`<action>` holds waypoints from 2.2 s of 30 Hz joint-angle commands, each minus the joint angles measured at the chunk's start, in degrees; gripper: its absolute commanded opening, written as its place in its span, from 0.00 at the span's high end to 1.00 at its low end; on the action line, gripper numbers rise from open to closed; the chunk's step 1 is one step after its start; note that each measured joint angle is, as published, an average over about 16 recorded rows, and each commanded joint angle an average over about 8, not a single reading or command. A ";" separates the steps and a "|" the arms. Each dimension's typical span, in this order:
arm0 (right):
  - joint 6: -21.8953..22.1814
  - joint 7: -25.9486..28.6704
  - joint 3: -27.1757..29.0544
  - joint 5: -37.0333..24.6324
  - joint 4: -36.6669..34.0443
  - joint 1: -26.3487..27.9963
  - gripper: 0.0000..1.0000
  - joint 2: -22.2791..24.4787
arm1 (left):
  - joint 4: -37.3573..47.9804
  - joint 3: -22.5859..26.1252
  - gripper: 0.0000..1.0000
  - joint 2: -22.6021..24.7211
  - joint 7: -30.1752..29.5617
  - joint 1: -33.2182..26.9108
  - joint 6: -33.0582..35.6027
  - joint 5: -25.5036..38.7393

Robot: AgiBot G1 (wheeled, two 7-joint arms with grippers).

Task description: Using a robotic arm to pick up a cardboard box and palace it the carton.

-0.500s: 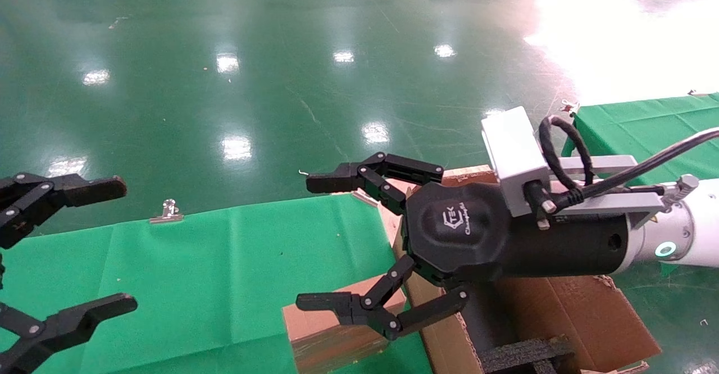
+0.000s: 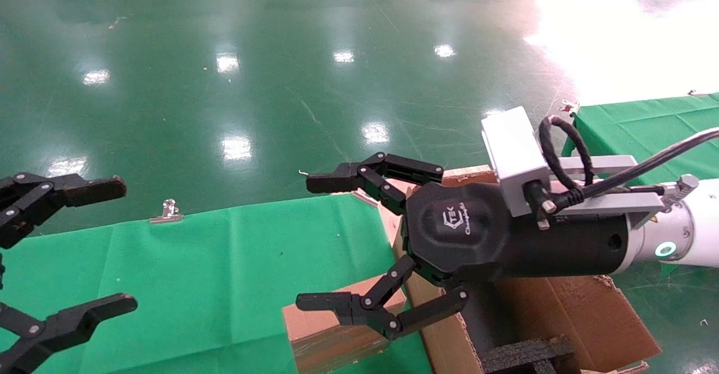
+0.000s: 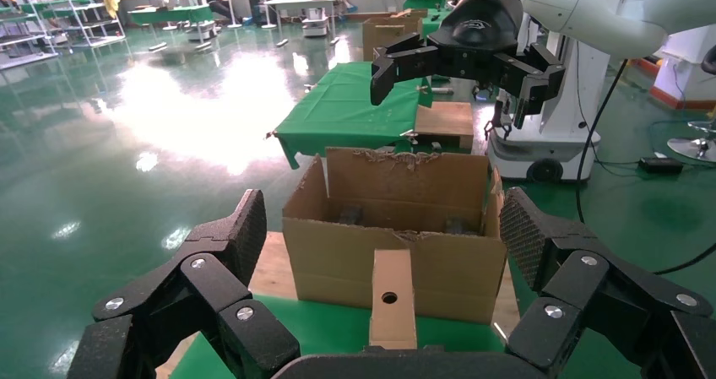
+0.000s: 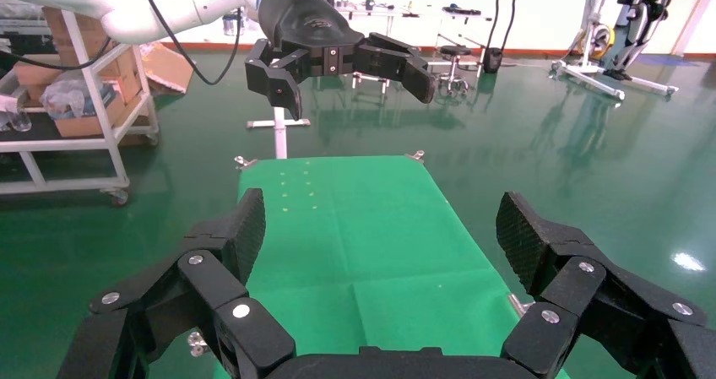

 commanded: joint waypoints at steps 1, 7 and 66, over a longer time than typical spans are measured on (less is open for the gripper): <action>0.00 0.00 0.00 0.00 0.00 0.00 0.00 0.00 | 0.00 0.00 0.41 0.00 0.00 0.00 0.00 0.00; -0.02 -0.05 0.04 0.02 0.00 -0.03 0.00 -0.01 | 0.00 0.00 1.00 0.00 0.00 0.00 0.00 0.00; -3.94 -3.24 -40.48 -47.35 -6.52 32.05 0.07 -19.31 | 0.00 0.01 0.30 0.00 0.01 0.00 0.00 -0.01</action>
